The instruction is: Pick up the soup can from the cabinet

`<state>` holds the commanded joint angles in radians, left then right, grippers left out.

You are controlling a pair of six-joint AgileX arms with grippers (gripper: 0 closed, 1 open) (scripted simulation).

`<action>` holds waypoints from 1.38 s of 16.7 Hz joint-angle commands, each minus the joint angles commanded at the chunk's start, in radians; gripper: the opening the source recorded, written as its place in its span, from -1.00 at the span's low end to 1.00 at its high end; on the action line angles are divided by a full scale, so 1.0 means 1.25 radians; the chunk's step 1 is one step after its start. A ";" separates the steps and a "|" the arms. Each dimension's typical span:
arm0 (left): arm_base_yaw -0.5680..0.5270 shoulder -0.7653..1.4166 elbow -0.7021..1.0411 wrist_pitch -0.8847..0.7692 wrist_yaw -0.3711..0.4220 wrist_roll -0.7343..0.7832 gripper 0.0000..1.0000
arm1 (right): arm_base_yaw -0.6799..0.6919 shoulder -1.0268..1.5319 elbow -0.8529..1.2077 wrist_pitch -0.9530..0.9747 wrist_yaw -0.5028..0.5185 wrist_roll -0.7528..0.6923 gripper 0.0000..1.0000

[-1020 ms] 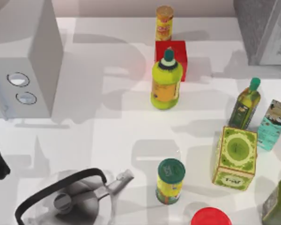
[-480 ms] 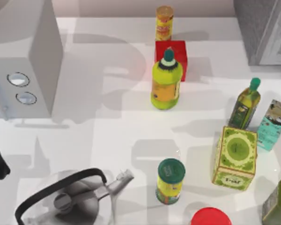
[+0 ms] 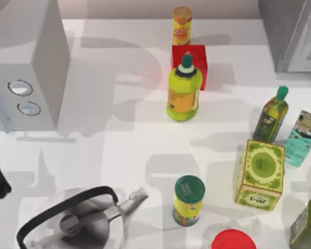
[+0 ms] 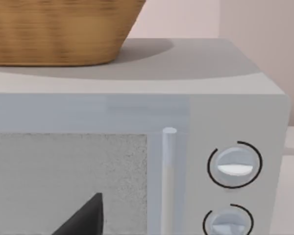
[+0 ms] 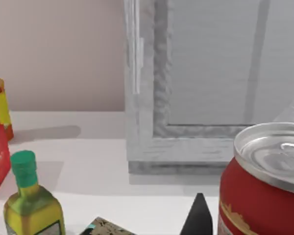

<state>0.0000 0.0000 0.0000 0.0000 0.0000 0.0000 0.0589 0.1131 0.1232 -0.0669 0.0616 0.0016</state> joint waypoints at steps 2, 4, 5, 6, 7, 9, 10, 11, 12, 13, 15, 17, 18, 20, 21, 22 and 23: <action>0.000 0.000 0.000 0.000 0.000 0.000 1.00 | -0.029 -0.059 -0.065 0.034 -0.031 -0.001 -1.00; 0.000 0.000 0.000 0.000 0.000 0.000 1.00 | -0.045 -0.088 -0.096 0.052 -0.048 -0.001 -1.00; 0.000 0.000 0.000 0.000 0.000 0.000 1.00 | -0.047 -0.090 -0.099 0.054 -0.049 -0.001 -1.00; 0.000 0.000 0.000 0.000 0.000 0.000 1.00 | -0.047 -0.090 -0.099 0.054 -0.049 -0.001 -1.00; 0.000 0.000 0.000 0.000 0.000 0.000 1.00 | -0.047 -0.090 -0.099 0.054 -0.049 -0.001 -1.00; 0.000 0.000 0.000 0.000 0.000 0.000 1.00 | -0.045 -0.086 -0.100 0.052 -0.048 0.000 -1.00; 0.000 0.000 0.000 0.000 0.000 0.000 1.00 | -0.045 -0.086 -0.100 0.052 -0.048 0.000 -1.00; 0.000 0.000 0.000 0.000 0.000 0.000 1.00 | -0.049 -0.079 -0.095 0.058 -0.055 0.000 -1.00; 0.000 0.000 0.000 0.000 0.000 0.000 1.00 | -0.057 -0.065 -0.087 0.070 -0.069 -0.001 -1.00; 0.000 0.000 0.000 0.000 0.000 0.000 1.00 | -0.069 -0.044 -0.075 0.089 -0.090 -0.003 -1.00; 0.000 0.000 0.000 0.000 0.000 0.000 1.00 | -0.105 0.022 -0.043 0.140 -0.149 -0.007 -1.00; 0.000 0.000 0.000 0.000 0.000 0.000 1.00 | -0.154 0.115 -0.003 0.207 -0.229 -0.013 -1.00; 0.000 0.000 0.000 0.000 0.000 0.000 1.00 | -0.183 0.171 0.020 0.246 -0.276 -0.017 -1.00; 0.000 0.000 0.000 0.000 0.000 0.000 1.00 | -0.247 0.300 0.070 0.331 -0.380 -0.026 -1.00; 0.000 0.000 0.000 0.000 0.000 0.000 1.00 | -0.281 0.371 0.096 0.376 -0.436 -0.031 -1.00; 0.000 0.000 0.000 0.000 0.000 0.000 1.00 | -0.316 0.446 0.124 0.423 -0.494 -0.036 -1.00; 0.000 0.000 0.000 0.000 0.000 0.000 1.00 | -0.353 0.525 0.151 0.471 -0.554 -0.041 -1.00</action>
<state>0.0000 0.0000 0.0000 0.0000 0.0000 0.0000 -0.3818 0.7696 0.3120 0.5214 -0.6304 -0.0495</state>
